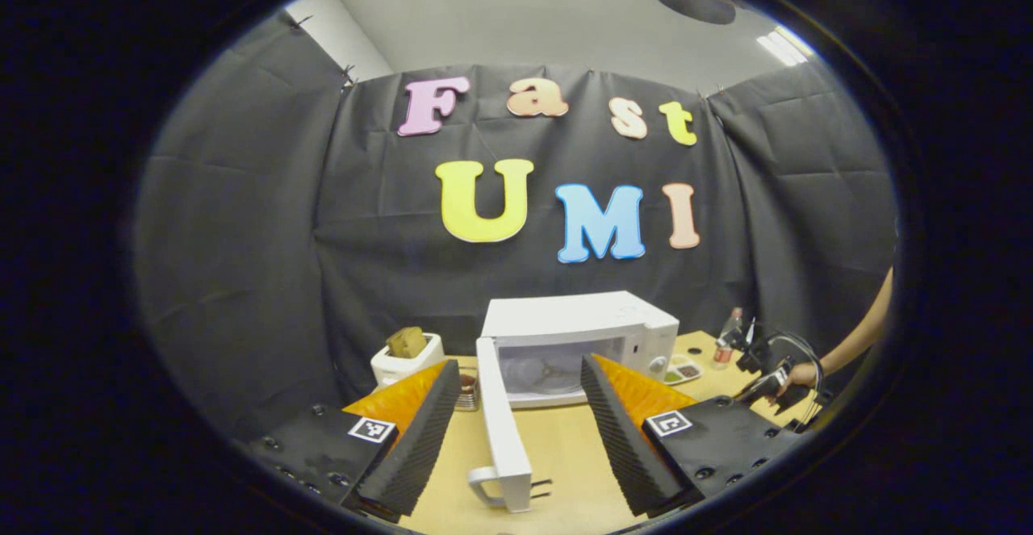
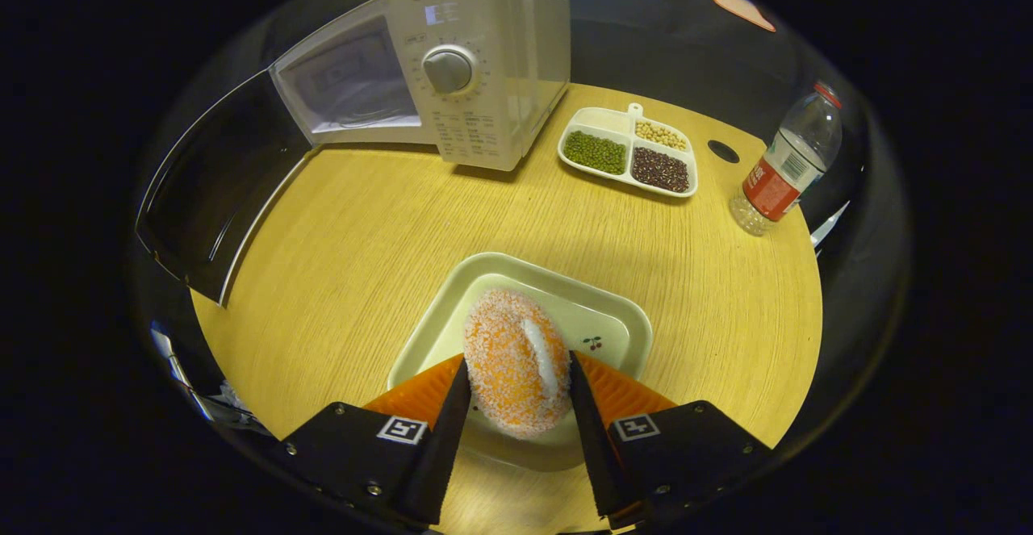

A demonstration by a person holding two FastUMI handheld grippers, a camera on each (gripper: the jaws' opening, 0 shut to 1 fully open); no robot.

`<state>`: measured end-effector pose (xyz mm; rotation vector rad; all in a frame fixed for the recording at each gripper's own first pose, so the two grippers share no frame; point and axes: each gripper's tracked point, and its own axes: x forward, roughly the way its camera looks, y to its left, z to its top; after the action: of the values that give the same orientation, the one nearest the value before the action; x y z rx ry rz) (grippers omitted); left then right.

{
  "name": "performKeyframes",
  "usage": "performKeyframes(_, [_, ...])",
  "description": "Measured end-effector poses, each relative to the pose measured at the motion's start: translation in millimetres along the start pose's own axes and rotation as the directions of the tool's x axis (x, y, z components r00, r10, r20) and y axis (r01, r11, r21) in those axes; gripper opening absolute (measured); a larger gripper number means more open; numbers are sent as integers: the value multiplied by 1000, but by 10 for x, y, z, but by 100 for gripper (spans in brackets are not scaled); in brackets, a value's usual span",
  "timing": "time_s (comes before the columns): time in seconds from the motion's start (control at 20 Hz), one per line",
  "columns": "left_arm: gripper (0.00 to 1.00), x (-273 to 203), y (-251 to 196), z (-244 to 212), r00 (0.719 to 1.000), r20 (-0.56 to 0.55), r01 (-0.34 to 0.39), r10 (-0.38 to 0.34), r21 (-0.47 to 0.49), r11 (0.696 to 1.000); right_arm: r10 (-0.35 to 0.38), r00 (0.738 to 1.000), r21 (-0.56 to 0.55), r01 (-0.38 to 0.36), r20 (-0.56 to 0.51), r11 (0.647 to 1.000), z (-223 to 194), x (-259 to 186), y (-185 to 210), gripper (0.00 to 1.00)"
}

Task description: Open the microwave oven with the left hand, put the food in, and close the microwave oven.

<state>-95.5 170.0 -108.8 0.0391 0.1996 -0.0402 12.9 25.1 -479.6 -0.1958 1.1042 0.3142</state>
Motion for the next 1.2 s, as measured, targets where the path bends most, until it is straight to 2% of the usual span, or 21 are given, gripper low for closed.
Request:
performKeyframes(0.05, [100, 55, -43, 45, 1000, 14, 5, -5, -13, 1000, -23, 999, -11, 24, 27, 1000, 84, -80, -2, 59])
performKeyframes(0.15, [99, 154, -182, 100, 999, 33, 39, -38, -38, 999, -46, 996, -40, 49, 76, 998, 209, -257, 96, 59])
performKeyframes(0.25, [96, 232, -305, 127, 996, 42, 76, -74, -46, 996, -94, 986, -124, 112, 137, 986, 370, -468, 149, 59])
performKeyframes(0.45, [95, 322, -339, 185, 994, 52, 102, -101, -21, 995, -157, 943, -324, 253, 293, 912, 782, -820, 396, 59])
performKeyframes(0.55, [96, 302, -313, 237, 994, 58, 94, -93, -11, 996, -166, 911, -412, 326, 376, 851, 1024, -943, 577, 59])
performKeyframes(0.65, [96, 270, -287, 260, 994, 63, 84, -84, -3, 996, -169, 872, -497, 411, 460, 765, 1275, -1016, 737, 59])
performKeyframes(0.75, [95, 209, -236, 253, 996, 58, 71, -72, 8, 997, -141, 844, -552, 455, 517, 699, 1473, -1041, 943, 59])
performKeyframes(0.95, [96, 100, -46, 236, 999, 50, 16, -16, 13, 1000, -85, 795, -618, 529, 600, 581, 1814, -1002, 1248, 59])
performKeyframes(1.1, [96, -14, 99, 208, 999, 38, -32, 31, 11, 999, -83, 748, -643, 617, 659, 453, 2096, -885, 1347, 59])
performKeyframes(1.2, [95, -78, 187, 211, 998, 33, -63, 62, 15, 998, -73, 719, -646, 659, 691, 385, 2246, -752, 1416, 59])
